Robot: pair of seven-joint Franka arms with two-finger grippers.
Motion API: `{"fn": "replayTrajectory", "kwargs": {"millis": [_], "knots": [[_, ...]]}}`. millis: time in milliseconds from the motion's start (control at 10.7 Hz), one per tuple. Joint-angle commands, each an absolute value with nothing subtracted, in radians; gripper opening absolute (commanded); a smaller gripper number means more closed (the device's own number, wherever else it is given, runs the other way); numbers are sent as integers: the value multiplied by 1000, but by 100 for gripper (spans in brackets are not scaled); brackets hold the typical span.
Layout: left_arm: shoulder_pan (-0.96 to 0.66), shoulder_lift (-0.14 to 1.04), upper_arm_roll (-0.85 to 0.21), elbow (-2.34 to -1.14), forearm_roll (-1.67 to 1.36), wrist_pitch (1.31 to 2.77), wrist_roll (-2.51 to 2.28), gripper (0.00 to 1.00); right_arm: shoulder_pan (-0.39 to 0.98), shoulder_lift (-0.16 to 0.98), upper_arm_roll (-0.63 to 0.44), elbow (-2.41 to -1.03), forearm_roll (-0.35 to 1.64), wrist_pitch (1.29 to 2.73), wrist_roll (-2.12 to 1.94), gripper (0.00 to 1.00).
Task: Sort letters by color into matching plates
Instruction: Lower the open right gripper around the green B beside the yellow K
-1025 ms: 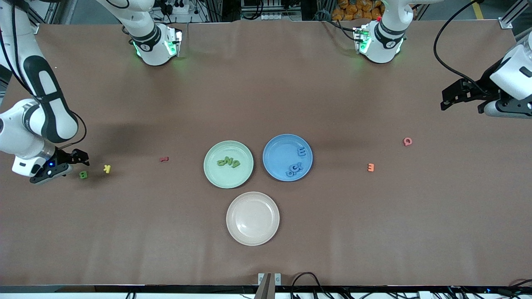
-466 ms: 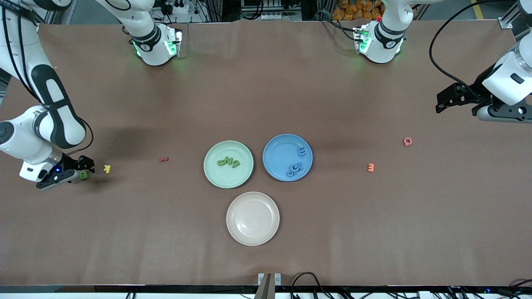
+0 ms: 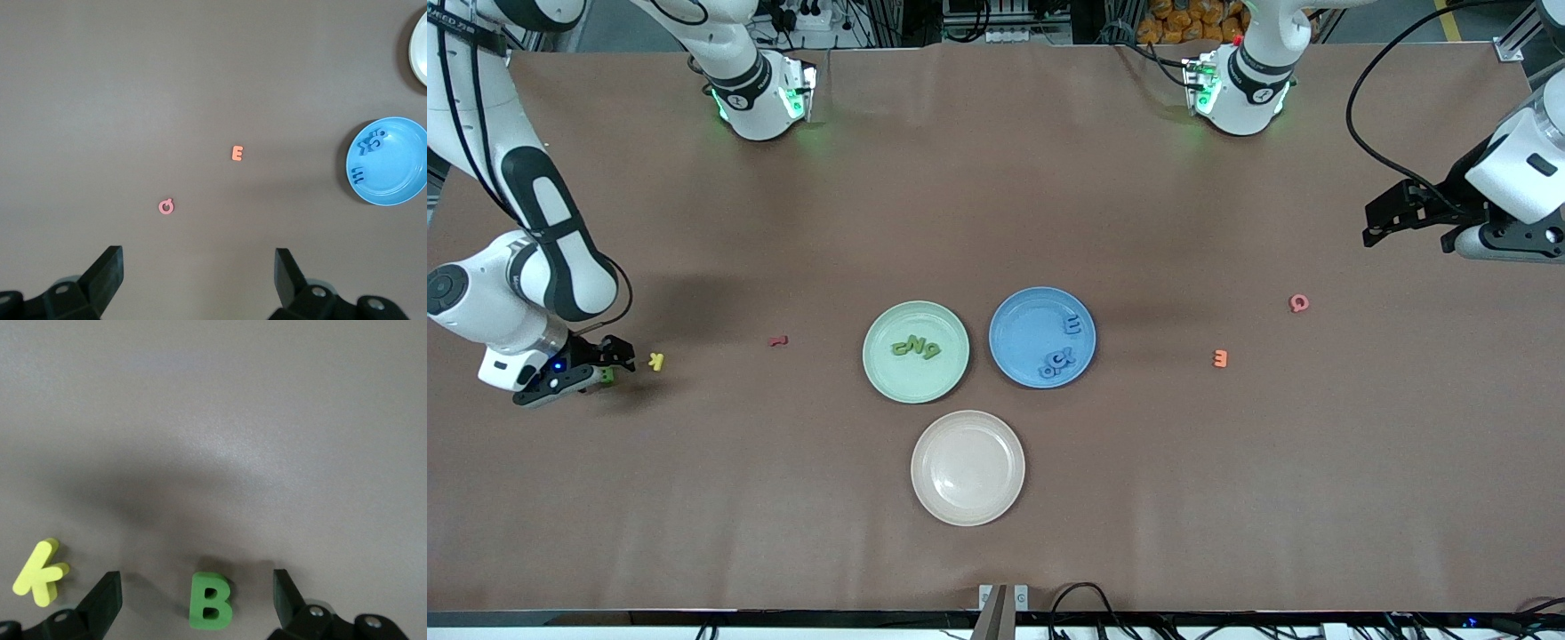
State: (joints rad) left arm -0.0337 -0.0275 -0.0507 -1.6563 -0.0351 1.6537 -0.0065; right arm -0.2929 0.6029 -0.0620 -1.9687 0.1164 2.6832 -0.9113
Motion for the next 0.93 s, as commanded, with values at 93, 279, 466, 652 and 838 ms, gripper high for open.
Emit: {"fn": "replayTrajectory", "kwargs": {"millis": [93, 279, 466, 652, 838], "knots": [[-26, -46, -57, -1681, -46, 1686, -9, 100, -314, 612, -60, -1959, 137, 2689, -939, 100], [-29, -46, -57, -1686, -32, 1697, -8, 100, -319, 612, -60, -1963, 137, 2689, -939, 100], [-32, -49, -61, -1689, -29, 1698, -8, 100, -330, 612, -60, -1968, 135, 2689, -940, 97], [-32, -49, -61, -1689, -29, 1698, -9, 100, -333, 611, -60, -1976, 133, 2689, -940, 89], [-31, -48, -61, -1689, -29, 1698, -9, 100, -336, 611, -60, -1976, 133, 2689, -946, 79]]}}
